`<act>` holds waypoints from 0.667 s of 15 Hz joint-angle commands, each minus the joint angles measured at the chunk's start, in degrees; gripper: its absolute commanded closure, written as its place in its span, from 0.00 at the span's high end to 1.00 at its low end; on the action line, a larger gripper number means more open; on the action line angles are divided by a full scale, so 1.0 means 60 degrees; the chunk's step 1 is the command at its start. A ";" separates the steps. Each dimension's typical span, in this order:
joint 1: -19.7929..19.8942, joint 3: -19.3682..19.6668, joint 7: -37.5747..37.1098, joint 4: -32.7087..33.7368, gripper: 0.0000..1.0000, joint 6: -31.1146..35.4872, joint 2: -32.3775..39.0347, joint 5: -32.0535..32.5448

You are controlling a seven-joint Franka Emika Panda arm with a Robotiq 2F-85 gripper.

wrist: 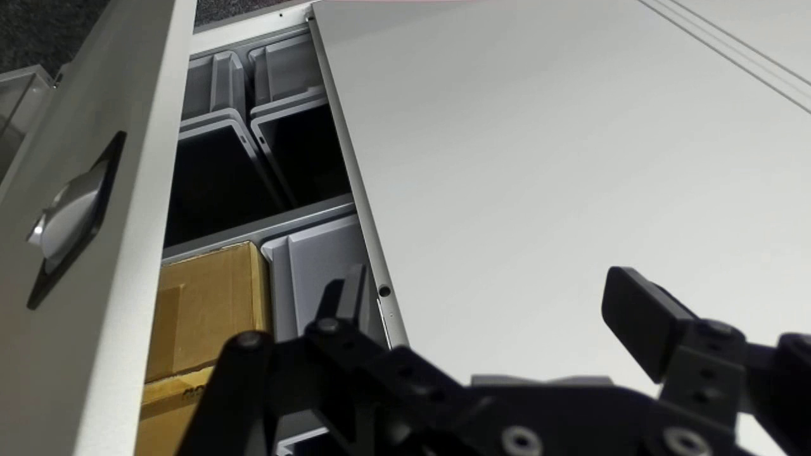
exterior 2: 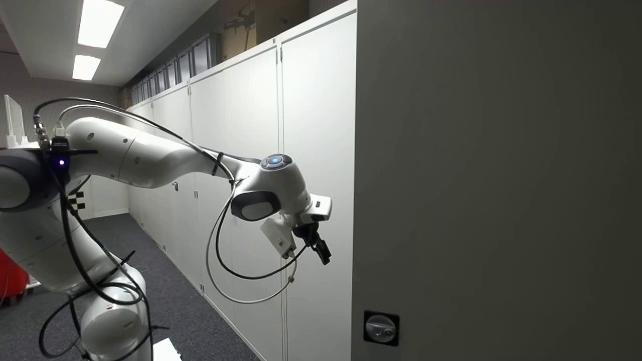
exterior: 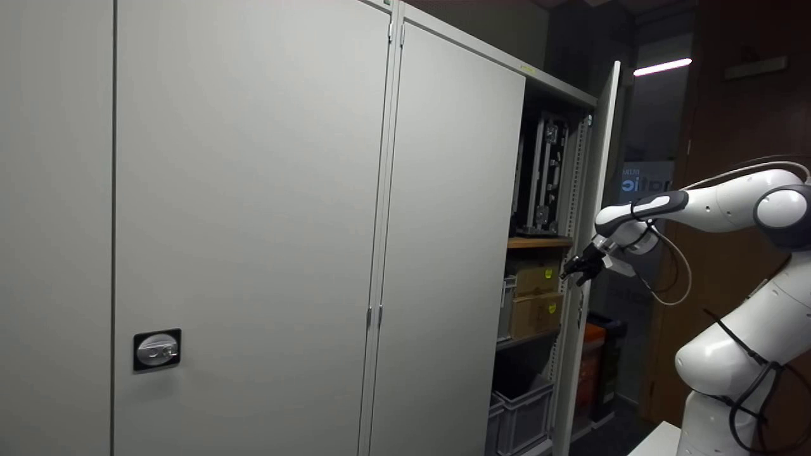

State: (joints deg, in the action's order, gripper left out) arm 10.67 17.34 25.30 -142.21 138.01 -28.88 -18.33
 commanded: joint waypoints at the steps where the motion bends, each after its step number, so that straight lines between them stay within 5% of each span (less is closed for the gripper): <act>1: -0.0294 -0.0170 -0.0575 -0.0087 1.00 0.0799 0.0109 0.0346; 10: -0.0633 -0.0702 -0.1719 -0.0098 1.00 0.2451 0.0682 0.0469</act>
State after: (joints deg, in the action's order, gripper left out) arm 7.51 14.35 18.93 -142.29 148.00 -25.95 -17.45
